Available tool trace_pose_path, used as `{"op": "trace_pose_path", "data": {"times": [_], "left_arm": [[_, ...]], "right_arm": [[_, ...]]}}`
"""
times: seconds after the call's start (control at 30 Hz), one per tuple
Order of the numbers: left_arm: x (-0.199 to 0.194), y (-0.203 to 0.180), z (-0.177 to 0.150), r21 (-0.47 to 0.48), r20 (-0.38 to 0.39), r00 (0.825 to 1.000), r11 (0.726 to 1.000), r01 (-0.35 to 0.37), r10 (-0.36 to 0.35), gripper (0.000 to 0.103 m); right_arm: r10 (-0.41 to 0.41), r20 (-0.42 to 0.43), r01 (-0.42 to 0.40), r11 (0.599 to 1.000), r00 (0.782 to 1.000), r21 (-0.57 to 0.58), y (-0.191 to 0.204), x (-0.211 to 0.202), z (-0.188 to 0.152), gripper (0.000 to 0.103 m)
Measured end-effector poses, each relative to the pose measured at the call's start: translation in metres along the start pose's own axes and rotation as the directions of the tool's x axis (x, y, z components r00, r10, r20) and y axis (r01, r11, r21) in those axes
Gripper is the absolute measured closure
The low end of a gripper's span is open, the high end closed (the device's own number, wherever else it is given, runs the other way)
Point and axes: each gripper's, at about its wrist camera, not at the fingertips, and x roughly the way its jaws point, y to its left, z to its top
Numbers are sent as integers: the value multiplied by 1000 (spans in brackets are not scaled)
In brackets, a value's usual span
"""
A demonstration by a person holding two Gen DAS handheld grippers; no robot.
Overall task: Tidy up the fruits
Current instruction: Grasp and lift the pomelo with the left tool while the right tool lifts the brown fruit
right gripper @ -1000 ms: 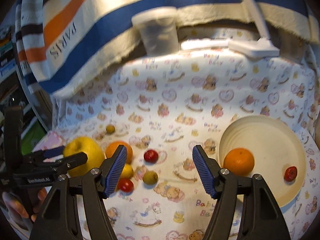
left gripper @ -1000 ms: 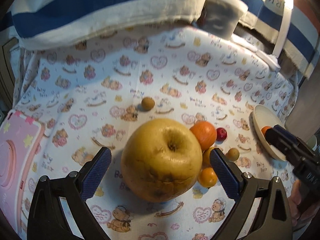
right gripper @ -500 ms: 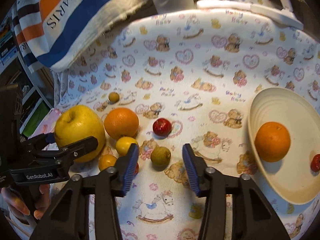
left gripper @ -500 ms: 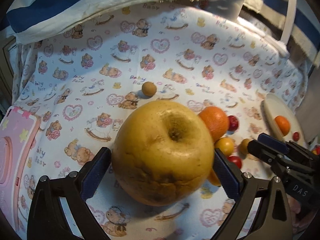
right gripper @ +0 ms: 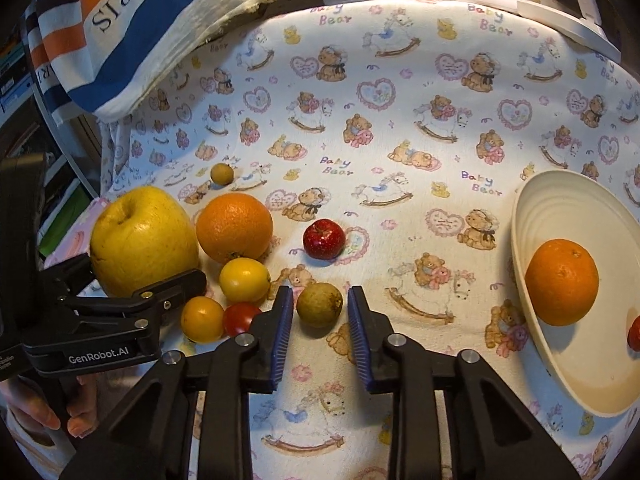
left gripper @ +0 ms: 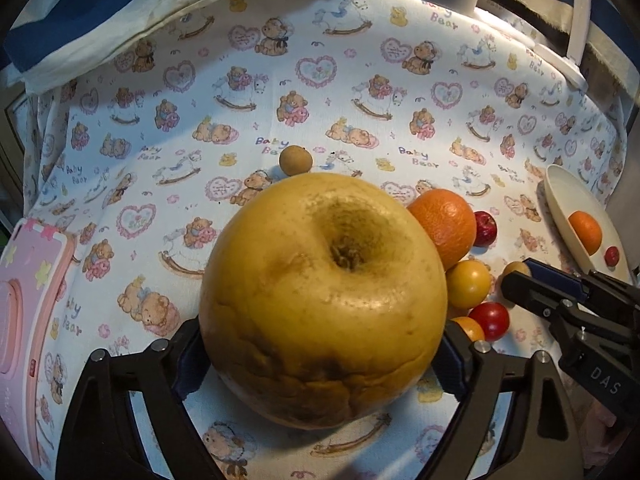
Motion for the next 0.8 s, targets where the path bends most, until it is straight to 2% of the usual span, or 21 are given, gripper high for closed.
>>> {"op": "trace_pose_path", "data": {"times": [0.13,0.2,0.3,0.4,0.47,0.57,0.7,0.8], "left_arm": [[-1,1,-1,-12,17,1000,1000,1,-1,16],[-4,0,-1,-16,33,999,1000,-26,27,17],[-23,5,0,-52,139,990,999,9,-2,17],[-46,2,2,-23,243,970,1000,-20,25,17],[-59,2,2,-22,291,957,1000,-5,11,17],[-80,-1,-1,3,388,922,1000,4,-5,16],[-100,-12,-5,71,495,868,997,-15,-22,16],[-108,-18,-9,101,526,849,995,-3,-50,16]], "right_arm": [[-17,2,17,1000,1000,4,0,0,0,78],[-25,11,25,1000,1000,2,0,-3,-1,78],[-47,43,47,999,998,-6,1,-11,0,78],[-70,97,71,997,993,-11,1,-25,2,78],[-110,152,114,993,982,-19,3,-35,2,78],[-146,233,153,988,961,-11,4,-49,3,78],[-149,314,147,989,938,29,-1,-66,4,78],[-147,364,135,989,920,57,-6,-80,5,78]]}}
